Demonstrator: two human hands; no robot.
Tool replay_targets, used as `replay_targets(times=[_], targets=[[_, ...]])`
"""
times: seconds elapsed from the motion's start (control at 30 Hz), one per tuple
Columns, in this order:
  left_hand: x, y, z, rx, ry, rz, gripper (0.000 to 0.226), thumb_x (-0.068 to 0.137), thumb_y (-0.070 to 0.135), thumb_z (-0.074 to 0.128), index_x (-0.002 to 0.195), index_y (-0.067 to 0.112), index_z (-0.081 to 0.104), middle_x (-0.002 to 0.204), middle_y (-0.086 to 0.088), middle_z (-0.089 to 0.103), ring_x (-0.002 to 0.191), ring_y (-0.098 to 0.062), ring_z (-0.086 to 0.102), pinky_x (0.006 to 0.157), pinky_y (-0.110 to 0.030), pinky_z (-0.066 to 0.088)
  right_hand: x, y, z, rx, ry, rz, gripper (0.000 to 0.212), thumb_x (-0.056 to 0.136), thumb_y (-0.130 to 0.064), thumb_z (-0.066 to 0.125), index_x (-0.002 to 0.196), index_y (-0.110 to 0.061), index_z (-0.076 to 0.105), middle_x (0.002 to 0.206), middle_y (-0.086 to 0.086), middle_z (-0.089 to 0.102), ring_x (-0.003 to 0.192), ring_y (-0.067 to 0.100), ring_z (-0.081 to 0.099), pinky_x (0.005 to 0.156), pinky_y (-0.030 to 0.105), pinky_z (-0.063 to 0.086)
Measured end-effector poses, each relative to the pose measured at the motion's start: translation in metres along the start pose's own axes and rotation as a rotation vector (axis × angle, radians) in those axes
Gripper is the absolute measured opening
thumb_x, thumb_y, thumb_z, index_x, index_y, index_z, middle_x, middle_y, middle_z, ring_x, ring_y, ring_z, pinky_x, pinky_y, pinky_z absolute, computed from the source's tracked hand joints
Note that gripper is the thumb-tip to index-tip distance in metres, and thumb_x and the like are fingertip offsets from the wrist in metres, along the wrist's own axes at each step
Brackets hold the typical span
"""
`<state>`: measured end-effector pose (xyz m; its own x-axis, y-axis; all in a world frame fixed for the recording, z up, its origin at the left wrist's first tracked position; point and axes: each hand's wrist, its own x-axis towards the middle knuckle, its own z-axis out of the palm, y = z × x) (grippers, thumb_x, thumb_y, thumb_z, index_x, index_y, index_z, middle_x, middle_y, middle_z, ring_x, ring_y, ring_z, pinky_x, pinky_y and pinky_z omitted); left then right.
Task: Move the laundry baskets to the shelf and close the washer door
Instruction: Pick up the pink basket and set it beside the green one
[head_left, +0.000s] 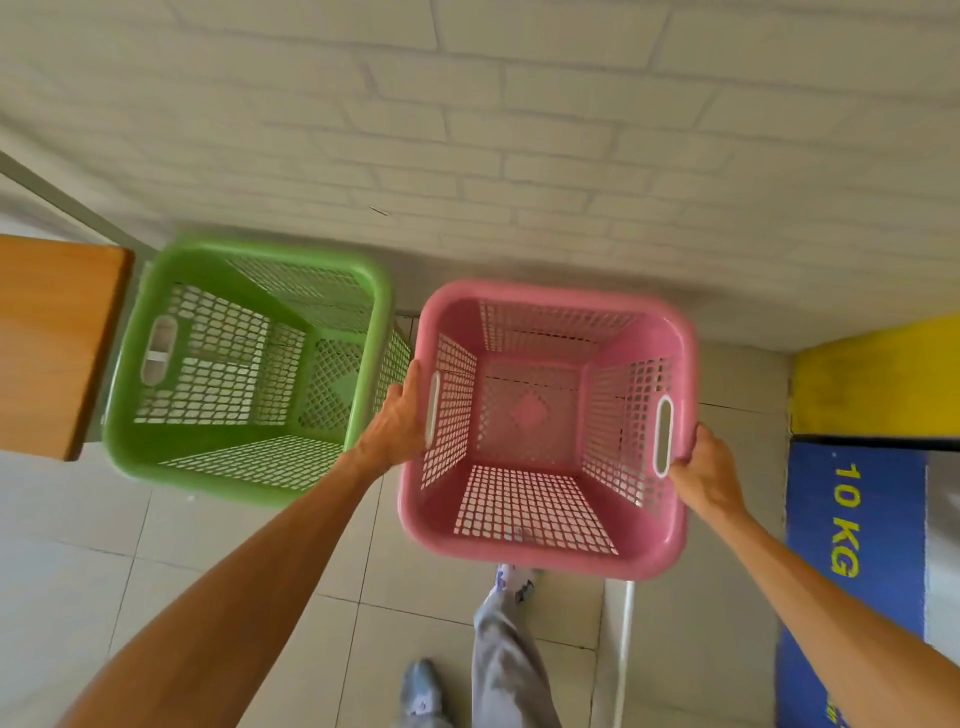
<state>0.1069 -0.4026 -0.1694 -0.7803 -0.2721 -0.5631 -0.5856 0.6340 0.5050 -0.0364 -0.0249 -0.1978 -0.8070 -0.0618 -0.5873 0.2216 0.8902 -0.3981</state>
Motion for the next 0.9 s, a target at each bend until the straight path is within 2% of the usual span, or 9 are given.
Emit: replay_targets(times=[0.17,0.3,0.4,0.5,0.57,0.63,0.7,0.8,0.9], targets=[[0.003,0.013,-0.007,0.022,-0.018,-0.024,0.084,0.089,0.000,0.056,0.153,-0.006,0.001,0.137,-0.024,0.052,0.131,-0.041,0.041,0.115,-0.049,0.025,0.011,0.001,0.002,-0.014,-0.012,0.011,0.030,0.086,0.003,0.063,0.114,-0.005,0.057,0.092,0.011,0.069,0.061,0.017,0.069,0.041,0.021,0.052],[0.011,0.004,-0.007,0.022,-0.046,0.009,0.082,0.088,0.004,0.056,0.153,-0.001,0.007,0.138,-0.022,0.049,0.126,-0.041,0.041,0.110,-0.055,0.036,0.015,0.005,0.005,-0.027,-0.014,0.040,0.034,0.085,0.001,0.065,0.116,-0.003,0.054,0.093,0.011,0.067,0.060,0.017,0.068,0.041,0.023,0.053],[0.016,-0.006,-0.008,0.031,-0.055,0.017,0.081,0.087,0.006,0.054,0.154,0.003,0.008,0.133,-0.017,0.050,0.121,-0.033,0.045,0.101,-0.055,0.046,0.014,0.003,0.004,-0.060,-0.019,0.047,0.040,0.084,-0.004,0.069,0.118,-0.005,0.050,0.095,0.011,0.065,0.060,0.019,0.068,0.041,0.025,0.054],[0.009,-0.004,-0.018,0.022,-0.053,0.003,0.085,0.088,0.015,0.058,0.156,0.010,0.009,0.140,-0.016,0.045,0.131,-0.033,0.042,0.104,-0.051,0.045,0.004,-0.005,0.003,-0.101,0.027,0.041,0.053,0.082,-0.005,0.071,0.127,-0.011,0.043,0.102,0.013,0.060,0.061,0.021,0.067,0.040,0.029,0.055],[-0.002,-0.006,-0.031,0.036,-0.050,0.000,0.084,0.090,0.020,0.062,0.156,0.010,0.011,0.149,-0.019,0.036,0.137,-0.037,0.039,0.106,-0.053,0.042,-0.010,-0.021,0.001,-0.178,0.117,0.016,0.063,0.079,-0.011,0.073,0.132,-0.013,0.038,0.110,0.017,0.056,0.074,0.029,0.067,0.051,0.041,0.060],[-0.014,-0.016,-0.050,0.056,-0.030,-0.005,0.085,0.090,0.025,0.064,0.156,0.012,0.012,0.151,-0.021,0.033,0.133,-0.041,0.043,0.104,-0.054,0.046,-0.026,-0.045,0.001,-0.250,0.165,-0.027,0.070,0.079,-0.019,0.074,0.136,-0.009,0.036,0.118,0.022,0.055,0.094,0.038,0.063,0.069,0.050,0.060],[-0.027,-0.035,-0.075,0.064,0.015,-0.001,0.085,0.088,0.026,0.064,0.156,0.013,0.014,0.143,-0.020,0.041,0.122,-0.038,0.053,0.097,-0.051,0.051,-0.042,-0.079,0.004,-0.307,0.167,-0.067,0.072,0.080,-0.023,0.074,0.137,-0.001,0.036,0.122,0.028,0.056,0.107,0.044,0.059,0.084,0.052,0.055],[-0.047,-0.067,-0.120,0.093,0.069,-0.029,0.085,0.090,0.029,0.065,0.156,0.014,0.014,0.146,-0.018,0.039,0.125,-0.032,0.050,0.103,-0.048,0.047,-0.064,-0.141,0.016,-0.312,0.112,-0.093,0.076,0.084,-0.028,0.072,0.142,0.003,0.033,0.132,0.032,0.051,0.122,0.045,0.053,0.103,0.053,0.044],[-0.058,-0.108,-0.157,0.097,0.110,-0.077,0.085,0.090,0.028,0.066,0.156,0.014,0.015,0.144,-0.017,0.041,0.127,-0.031,0.048,0.105,-0.047,0.046,-0.084,-0.203,0.041,-0.209,0.017,-0.111,0.079,0.089,-0.029,0.067,0.150,-0.003,0.024,0.145,0.028,0.041,0.130,0.042,0.048,0.103,0.050,0.044]])
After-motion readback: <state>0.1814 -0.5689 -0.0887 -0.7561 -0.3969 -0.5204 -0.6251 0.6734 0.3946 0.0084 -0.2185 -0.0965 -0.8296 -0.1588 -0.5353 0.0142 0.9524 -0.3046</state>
